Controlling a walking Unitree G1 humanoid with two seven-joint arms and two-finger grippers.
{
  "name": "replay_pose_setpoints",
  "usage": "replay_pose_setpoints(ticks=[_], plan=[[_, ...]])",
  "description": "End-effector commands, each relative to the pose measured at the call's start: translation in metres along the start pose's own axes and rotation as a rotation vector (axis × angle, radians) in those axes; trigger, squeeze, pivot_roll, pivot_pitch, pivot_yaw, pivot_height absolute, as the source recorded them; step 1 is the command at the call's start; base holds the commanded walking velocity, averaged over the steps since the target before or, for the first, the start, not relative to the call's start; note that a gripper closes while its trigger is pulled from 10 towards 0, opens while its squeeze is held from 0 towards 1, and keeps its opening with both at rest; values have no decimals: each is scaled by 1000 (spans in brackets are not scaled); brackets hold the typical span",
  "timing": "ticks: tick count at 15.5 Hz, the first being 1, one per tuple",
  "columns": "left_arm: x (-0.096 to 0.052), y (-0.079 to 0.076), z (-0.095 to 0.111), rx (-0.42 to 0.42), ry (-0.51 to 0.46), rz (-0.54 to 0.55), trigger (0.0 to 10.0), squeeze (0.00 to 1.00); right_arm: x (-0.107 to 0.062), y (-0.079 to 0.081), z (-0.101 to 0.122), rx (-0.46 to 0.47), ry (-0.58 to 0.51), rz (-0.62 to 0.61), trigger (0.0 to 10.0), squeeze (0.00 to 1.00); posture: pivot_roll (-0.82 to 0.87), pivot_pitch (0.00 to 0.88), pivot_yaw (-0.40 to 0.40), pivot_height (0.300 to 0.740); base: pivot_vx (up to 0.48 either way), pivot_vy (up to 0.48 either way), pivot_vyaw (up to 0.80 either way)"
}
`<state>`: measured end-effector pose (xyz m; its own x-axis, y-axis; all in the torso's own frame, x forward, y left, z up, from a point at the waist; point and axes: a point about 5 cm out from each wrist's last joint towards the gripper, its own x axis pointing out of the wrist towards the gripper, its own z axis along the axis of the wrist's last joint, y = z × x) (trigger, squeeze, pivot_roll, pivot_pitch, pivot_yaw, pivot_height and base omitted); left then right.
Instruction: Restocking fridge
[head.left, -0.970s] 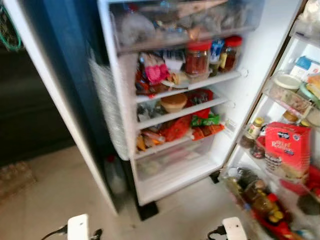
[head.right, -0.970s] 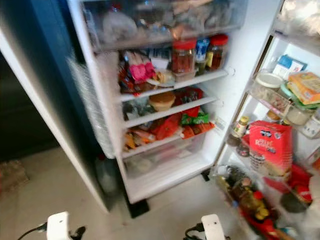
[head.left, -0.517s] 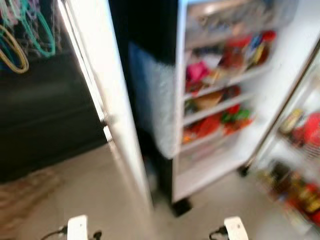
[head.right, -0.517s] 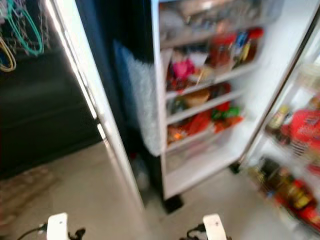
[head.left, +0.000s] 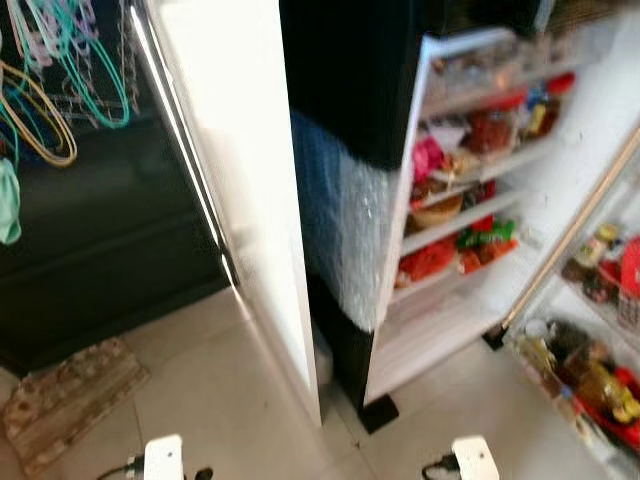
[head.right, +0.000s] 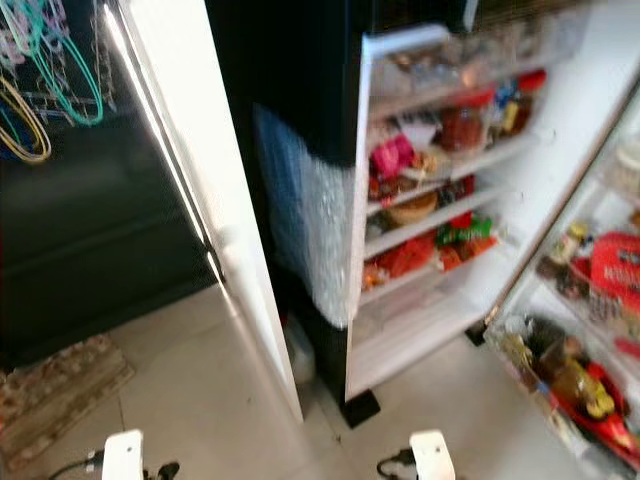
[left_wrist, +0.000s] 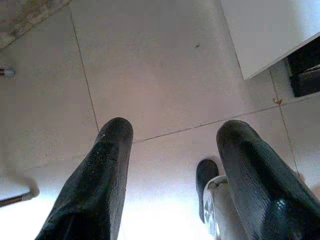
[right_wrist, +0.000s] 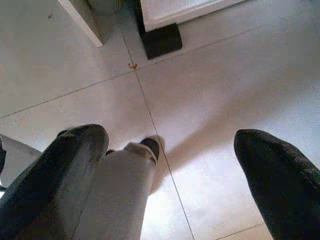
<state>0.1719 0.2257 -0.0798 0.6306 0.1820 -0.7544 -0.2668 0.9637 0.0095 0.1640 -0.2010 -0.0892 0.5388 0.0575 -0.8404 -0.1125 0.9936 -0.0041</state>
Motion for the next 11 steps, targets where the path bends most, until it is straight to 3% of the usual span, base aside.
replay_pose_setpoints(ticks=[1,4,7,11], plan=[[-3,5,-14,6,55,6,10000,0,-1,1,-4,20,15,2,10000,0,-145,0,38,740,0,0,0],[-6,12,-23,-14,97,17,10000,0,-1,0,-3,33,-2,-5,10000,0,-140,0,34,740,0,0,0],[-7,11,-24,-9,105,13,10000,0,-1,-1,-4,53,7,-32,10000,0,-144,0,35,740,0,385,0],[-7,9,-25,4,108,7,10000,0,-1,-1,-5,58,12,-25,10000,0,-146,0,38,740,0,0,-791]])
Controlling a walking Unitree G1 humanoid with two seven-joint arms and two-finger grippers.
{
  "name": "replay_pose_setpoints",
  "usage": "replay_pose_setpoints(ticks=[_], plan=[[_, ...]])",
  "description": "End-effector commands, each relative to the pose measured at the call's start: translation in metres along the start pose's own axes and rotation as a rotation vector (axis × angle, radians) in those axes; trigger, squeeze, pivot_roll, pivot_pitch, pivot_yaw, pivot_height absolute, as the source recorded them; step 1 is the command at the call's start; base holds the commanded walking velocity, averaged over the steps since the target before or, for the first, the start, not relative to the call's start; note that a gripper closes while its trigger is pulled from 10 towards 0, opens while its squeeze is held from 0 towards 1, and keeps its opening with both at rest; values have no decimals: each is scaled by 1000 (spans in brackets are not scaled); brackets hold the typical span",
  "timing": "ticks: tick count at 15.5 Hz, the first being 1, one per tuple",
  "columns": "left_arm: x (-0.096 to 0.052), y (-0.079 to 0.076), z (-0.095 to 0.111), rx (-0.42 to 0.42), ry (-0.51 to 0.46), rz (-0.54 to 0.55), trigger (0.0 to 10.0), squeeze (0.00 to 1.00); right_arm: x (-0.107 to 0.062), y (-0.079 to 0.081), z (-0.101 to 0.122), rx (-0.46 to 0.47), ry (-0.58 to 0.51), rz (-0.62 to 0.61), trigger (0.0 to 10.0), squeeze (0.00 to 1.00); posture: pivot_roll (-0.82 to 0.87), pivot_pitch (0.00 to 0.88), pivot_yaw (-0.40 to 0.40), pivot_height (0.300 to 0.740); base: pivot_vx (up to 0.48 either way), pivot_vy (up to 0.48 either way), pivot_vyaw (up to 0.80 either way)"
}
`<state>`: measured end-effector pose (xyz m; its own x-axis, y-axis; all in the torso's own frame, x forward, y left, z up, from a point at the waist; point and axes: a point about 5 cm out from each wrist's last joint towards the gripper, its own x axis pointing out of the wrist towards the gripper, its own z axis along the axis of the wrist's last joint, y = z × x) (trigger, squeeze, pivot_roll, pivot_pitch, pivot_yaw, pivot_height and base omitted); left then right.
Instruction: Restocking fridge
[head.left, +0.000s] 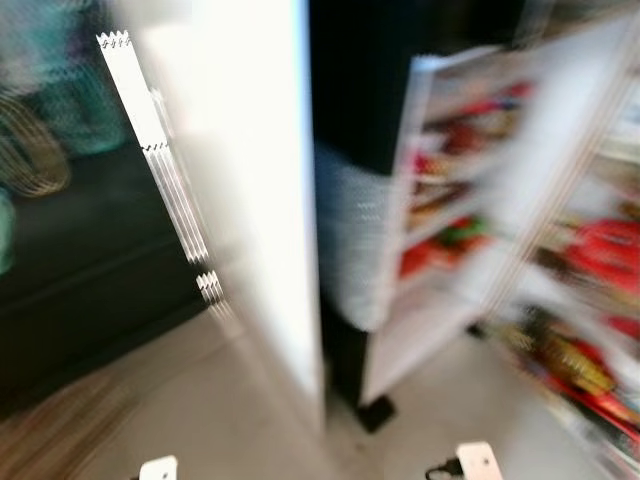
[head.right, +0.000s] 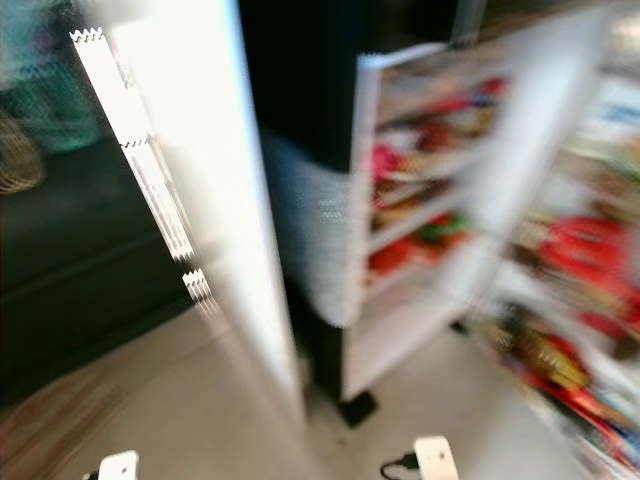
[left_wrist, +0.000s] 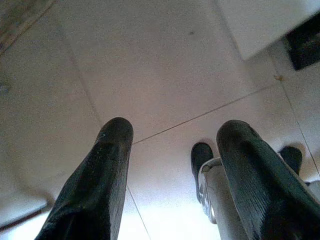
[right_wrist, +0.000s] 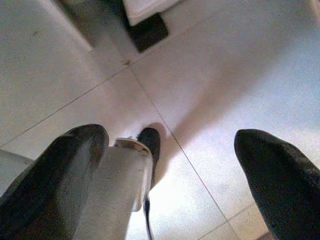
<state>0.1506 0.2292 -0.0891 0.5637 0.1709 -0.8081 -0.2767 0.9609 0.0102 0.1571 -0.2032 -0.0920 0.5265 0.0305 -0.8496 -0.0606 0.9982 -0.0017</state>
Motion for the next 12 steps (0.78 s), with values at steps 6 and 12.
replay_pose_setpoints(ticks=[6,12], plan=[[-1,-2,-8,20,33,-6,10000,0,1,1,2,3,2,4,10000,0,-148,0,40,740,0,0,-788],[-2,2,-8,23,27,-2,10000,0,0,-1,1,75,-25,-48,10000,0,-155,0,46,740,0,0,-392]])
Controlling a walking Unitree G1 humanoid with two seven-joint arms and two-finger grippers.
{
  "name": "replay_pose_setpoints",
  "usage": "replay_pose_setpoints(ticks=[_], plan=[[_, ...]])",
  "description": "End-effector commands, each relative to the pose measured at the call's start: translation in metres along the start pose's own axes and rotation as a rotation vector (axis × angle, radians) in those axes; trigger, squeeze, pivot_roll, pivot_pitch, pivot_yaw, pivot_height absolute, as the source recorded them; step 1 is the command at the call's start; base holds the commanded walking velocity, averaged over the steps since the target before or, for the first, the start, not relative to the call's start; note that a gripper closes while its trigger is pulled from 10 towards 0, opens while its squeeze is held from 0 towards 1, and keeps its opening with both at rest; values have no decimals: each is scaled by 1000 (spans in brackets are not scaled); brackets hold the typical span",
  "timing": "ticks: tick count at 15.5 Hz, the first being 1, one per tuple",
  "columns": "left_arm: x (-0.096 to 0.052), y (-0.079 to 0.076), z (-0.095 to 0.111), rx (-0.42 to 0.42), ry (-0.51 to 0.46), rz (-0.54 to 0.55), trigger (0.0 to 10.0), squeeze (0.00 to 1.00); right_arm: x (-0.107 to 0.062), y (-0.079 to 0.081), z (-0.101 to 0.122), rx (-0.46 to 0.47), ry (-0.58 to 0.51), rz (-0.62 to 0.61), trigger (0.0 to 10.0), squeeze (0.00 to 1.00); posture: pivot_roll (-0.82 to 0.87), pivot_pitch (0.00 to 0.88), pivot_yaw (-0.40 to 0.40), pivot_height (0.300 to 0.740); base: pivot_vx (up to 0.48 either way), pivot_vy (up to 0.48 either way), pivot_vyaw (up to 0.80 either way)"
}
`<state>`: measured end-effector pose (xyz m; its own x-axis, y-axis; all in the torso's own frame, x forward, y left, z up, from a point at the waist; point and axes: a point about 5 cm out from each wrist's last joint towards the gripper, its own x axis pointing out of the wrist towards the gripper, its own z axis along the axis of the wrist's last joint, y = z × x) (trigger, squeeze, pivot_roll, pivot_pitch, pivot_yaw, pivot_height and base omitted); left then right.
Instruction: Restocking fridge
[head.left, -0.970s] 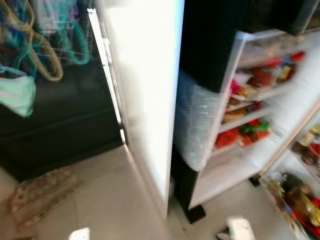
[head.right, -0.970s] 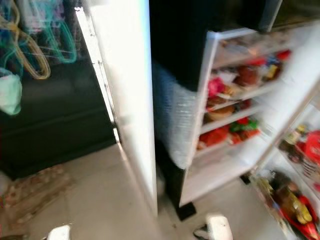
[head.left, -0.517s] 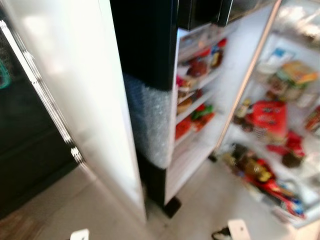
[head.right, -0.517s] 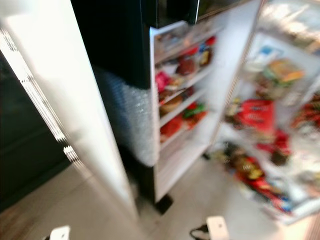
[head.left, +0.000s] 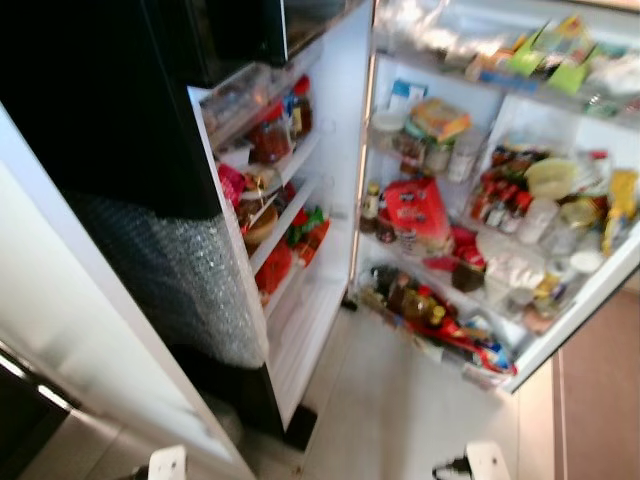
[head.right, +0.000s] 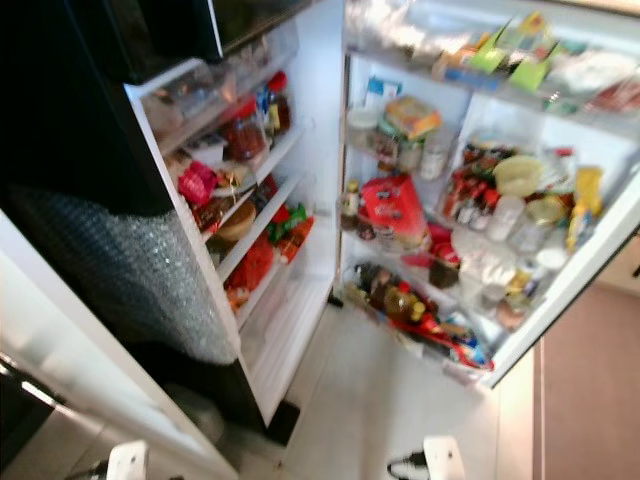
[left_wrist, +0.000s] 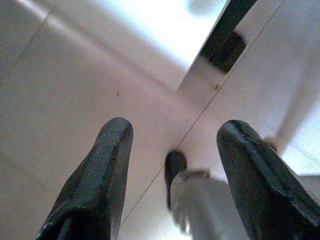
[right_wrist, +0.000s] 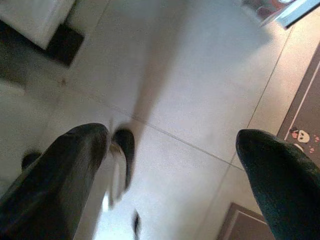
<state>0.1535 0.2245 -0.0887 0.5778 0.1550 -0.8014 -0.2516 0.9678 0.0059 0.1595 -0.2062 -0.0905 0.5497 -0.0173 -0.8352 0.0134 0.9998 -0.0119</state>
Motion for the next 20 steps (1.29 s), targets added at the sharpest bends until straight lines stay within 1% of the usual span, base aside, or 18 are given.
replay_pose_setpoints(ticks=[1,2,3,4,5,8,9,10,11,12,14,16,18,20], plan=[[-3,8,-9,4,39,17,10000,0,0,2,-3,46,-3,-16,10000,0,-156,0,46,740,0,0,0],[-3,8,-9,5,39,17,10000,0,0,2,-3,75,-10,-33,10000,0,-159,0,48,740,0,0,0],[-3,8,-9,5,40,18,10000,0,-1,0,-4,141,-36,-89,10000,0,-161,0,49,740,0,0,0],[-3,8,-9,5,41,19,10000,0,-2,-2,-4,167,-53,-127,10000,0,-166,0,50,740,0,0,0],[-3,9,-9,5,41,22,10000,0,-4,-6,-3,207,-104,-221,10000,0,-170,0,48,740,0,0,0],[-3,9,-10,6,41,24,10000,0,-7,-11,-2,251,-170,-338,10000,0,-180,0,52,740,0,0,0],[-3,9,-10,10,40,23,10000,0,-14,-48,18,238,-260,-456,10000,0,-189,0,55,740,0,0,0],[-3,9,-10,12,40,22,10000,0,-23,-77,38,223,-353,-524,10000,0,-191,0,56,740,0,0,0],[-3,7,-9,13,37,19,10000,0,-31,-93,50,249,-434,-618,10000,0,-191,0,56,740,0,0,0],[-2,7,-9,13,36,18,10000,0,-33,-96,52,260,-452,-651,10000,0,-191,0,56,740,0,0,0],[-2,5,-8,15,34,13,10000,0,-41,-108,57,316,-494,-746,10000,0,-195,0,60,740,0,0,0],[-2,5,-7,17,35,12,10000,0,-47,-118,62,329,-530,-826,10000,0,-197,0,62,740,0,0,0],[-2,7,-7,17,34,17,10000,0,-58,-133,68,370,-575,-934,10000,0,-193,0,62,740,0,0,0],[-2,8,-7,19,35,18,10000,0,-66,-142,80,366,-630,-974,10000,0,-196,0,65,740,0,0,0]])
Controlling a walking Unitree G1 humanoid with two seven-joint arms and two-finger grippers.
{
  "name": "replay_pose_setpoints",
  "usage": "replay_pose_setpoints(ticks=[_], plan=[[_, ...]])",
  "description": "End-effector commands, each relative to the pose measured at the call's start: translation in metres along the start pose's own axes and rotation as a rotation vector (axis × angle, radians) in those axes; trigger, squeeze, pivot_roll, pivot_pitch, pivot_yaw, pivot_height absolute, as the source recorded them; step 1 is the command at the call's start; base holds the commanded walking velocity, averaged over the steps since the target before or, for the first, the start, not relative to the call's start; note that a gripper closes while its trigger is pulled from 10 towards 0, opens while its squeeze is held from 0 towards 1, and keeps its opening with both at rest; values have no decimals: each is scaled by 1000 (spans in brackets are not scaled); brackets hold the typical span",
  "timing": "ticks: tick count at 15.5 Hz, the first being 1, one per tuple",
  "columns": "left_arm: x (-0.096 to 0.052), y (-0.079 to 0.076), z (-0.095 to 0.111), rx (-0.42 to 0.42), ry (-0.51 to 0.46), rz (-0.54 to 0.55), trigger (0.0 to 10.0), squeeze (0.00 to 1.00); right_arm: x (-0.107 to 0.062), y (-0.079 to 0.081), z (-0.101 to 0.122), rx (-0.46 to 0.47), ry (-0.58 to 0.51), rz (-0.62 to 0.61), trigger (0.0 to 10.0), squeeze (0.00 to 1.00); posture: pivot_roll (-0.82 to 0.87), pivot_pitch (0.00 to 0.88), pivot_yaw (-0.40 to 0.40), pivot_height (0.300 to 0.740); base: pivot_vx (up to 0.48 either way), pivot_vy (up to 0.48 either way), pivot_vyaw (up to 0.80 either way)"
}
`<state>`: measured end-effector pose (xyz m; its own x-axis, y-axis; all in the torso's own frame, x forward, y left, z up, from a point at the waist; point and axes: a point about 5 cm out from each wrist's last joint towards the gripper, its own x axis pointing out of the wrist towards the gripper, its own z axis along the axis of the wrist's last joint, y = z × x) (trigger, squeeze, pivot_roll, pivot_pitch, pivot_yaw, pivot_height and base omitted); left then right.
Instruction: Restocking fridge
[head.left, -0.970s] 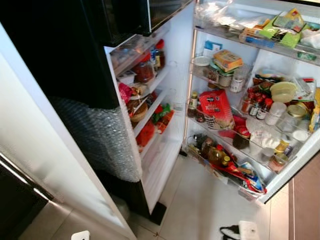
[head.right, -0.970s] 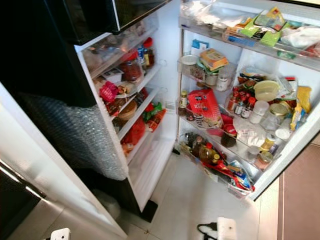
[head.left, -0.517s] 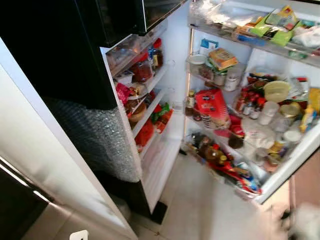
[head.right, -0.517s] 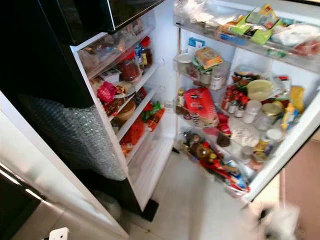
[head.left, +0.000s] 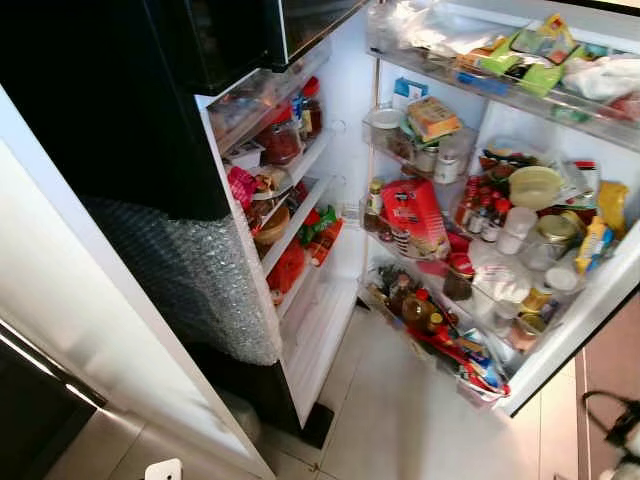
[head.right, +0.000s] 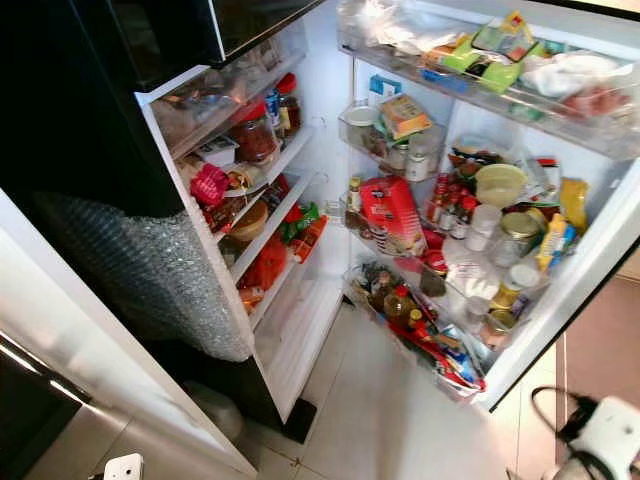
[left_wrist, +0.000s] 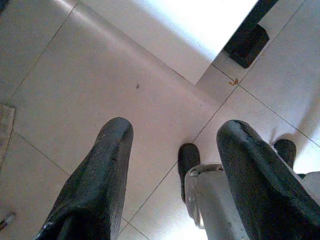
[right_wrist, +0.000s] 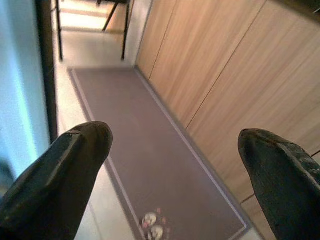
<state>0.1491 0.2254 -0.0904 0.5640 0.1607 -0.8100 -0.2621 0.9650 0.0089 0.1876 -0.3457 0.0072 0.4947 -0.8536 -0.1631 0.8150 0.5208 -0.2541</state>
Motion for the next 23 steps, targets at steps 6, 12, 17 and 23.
replay_pose_setpoints(ticks=[6,12,17,23], plan=[[-1,4,-2,32,19,2,10000,0,9,8,28,51,-112,-13,10000,0,-192,0,65,740,0,0,0],[-1,4,-3,38,16,-4,10000,0,10,23,52,104,-191,2,10000,0,-189,0,78,740,0,0,0],[0,5,0,59,13,-8,10000,0,13,31,80,170,-279,-1,10000,0,-198,0,92,740,0,0,0],[-1,6,0,76,15,-16,10000,0,7,46,90,194,-312,67,10000,0,-196,0,95,740,0,0,0]])
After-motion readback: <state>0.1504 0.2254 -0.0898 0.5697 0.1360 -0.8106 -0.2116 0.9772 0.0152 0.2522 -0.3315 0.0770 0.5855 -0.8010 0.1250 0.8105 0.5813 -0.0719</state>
